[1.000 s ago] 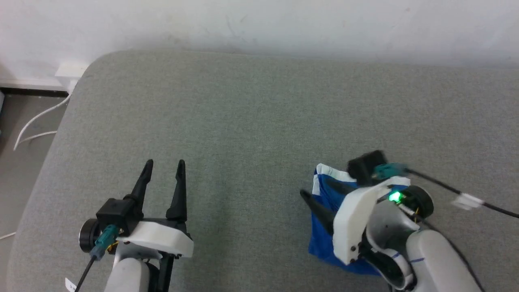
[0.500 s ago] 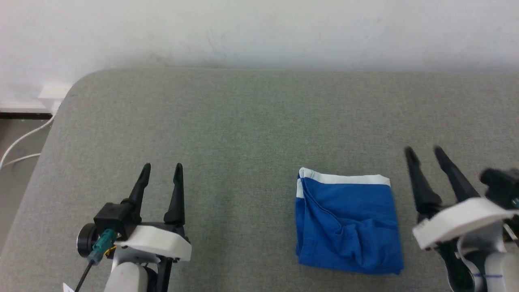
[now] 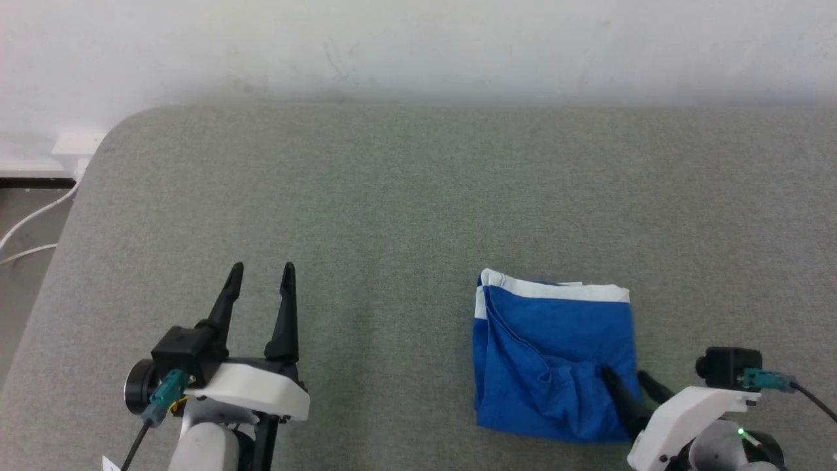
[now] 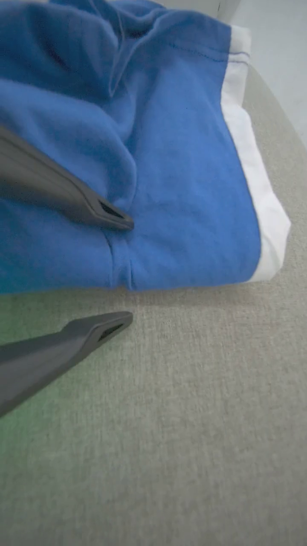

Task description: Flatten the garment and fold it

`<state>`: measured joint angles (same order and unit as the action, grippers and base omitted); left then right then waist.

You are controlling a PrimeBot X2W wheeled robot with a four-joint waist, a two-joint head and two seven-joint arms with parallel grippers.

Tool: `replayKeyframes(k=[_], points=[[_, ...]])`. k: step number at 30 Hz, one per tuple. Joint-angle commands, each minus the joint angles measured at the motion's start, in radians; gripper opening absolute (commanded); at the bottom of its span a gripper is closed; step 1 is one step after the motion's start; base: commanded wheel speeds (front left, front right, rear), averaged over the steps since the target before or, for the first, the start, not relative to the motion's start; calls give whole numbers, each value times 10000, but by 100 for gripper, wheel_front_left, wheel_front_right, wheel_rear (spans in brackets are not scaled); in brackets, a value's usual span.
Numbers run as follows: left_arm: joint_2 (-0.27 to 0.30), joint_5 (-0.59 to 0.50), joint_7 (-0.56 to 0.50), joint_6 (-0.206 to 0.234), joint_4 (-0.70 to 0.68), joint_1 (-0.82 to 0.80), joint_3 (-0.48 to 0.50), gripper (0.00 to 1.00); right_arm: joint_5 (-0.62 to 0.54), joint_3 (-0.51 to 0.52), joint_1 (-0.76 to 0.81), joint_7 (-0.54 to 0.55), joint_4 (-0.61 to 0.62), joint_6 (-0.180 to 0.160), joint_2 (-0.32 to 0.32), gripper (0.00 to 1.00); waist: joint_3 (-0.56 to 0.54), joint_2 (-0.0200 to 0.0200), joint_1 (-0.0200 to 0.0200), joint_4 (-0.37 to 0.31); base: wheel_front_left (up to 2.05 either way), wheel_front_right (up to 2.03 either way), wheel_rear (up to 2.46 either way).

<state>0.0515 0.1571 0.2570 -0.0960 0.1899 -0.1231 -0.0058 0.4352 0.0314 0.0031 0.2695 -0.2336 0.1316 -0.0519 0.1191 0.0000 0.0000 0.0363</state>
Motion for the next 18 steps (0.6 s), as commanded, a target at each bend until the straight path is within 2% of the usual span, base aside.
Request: replayKeyframes(k=[1, 3, 4, 5, 6, 8, 9, 12, 16, 18], points=[[-12, -33, 47, -21, 20, -20, -5, 100, 260, -118, -175, 277, -231, -9, 17, 100, -4, 0, 0, 40, 0, 0, 0], [-12, -22, 47, -10, 34, -14, -27, 100, 254, -211, -298, 552, -477, -9, 17, 100, -5, 0, 0, 78, 0, 0, 0], [-12, -16, 47, -7, 43, -12, -35, 100, 238, -232, -374, 667, -600, -9, 17, 94, -7, 0, 0, 97, 0, 0, 0], [-12, -11, 47, -6, 52, -9, -40, 100, 214, -262, -449, 794, -724, -9, 17, 73, -10, 0, 0, 116, 0, 0, 0], [-12, -7, 47, -7, 64, -6, -45, 100, 165, -310, -530, 925, -833, -9, 17, 42, -14, 0, 0, 136, 0, 0, 0], [-12, 4, 47, -9, 94, -4, -65, 100, 32, -447, -689, 1186, -989, -9, 17, 11, -29, 0, 0, 178, 0, 0, 0], [-12, 12, 47, -8, 105, 1, -76, 100, -30, -514, -760, 1292, -1019, -9, 17, 0, -42, 0, 0, 196, 0, 0, 0], [-12, 25, 47, 17, 105, 39, -90, 100, -380, -746, -956, 1602, -885, -9, 17, 0, -67, 0, 0, 207, 0, 0, 0], [-12, 6, 47, 80, -16, 127, 13, 100, -2050, -1086, -1382, 2023, -216, -9, 11, 0, -36, 0, 0, -9, 0, 0, 0], [-12, -26, 47, 90, -86, 168, 82, 100, -2722, -1509, -1669, 2330, 145, -9, -188, 0, -7, 0, 0, -226, 0, 0, 0]])
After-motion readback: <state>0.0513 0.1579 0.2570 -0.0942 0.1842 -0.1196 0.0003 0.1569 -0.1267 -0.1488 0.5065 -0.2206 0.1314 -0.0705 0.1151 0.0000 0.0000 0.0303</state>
